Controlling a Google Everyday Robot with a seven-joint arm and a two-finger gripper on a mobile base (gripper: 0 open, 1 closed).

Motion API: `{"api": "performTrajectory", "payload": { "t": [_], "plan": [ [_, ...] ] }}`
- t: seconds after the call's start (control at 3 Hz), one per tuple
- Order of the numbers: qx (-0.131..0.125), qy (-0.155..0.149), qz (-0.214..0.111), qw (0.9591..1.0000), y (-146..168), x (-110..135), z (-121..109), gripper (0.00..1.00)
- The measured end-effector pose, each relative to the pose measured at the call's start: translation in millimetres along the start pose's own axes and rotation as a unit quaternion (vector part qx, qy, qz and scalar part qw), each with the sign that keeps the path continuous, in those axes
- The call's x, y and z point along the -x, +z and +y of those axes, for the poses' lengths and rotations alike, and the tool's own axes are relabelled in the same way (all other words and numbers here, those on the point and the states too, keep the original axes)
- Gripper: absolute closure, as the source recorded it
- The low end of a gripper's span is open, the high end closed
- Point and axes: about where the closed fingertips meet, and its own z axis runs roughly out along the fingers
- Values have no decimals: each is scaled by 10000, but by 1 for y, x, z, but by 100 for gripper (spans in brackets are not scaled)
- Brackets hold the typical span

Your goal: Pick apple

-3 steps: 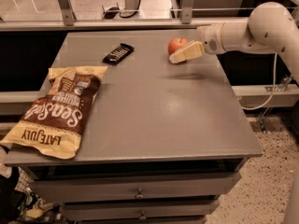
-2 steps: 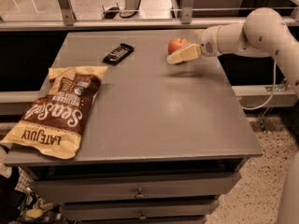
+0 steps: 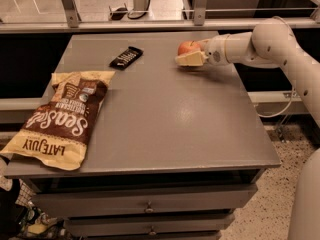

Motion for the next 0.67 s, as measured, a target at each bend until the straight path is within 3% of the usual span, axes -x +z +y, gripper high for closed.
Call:
{"api": "performTrajectory", "payload": {
  "t": [0.67],
  "plan": [
    [47,2,7,10000,6,0,3,100]
  ]
}}
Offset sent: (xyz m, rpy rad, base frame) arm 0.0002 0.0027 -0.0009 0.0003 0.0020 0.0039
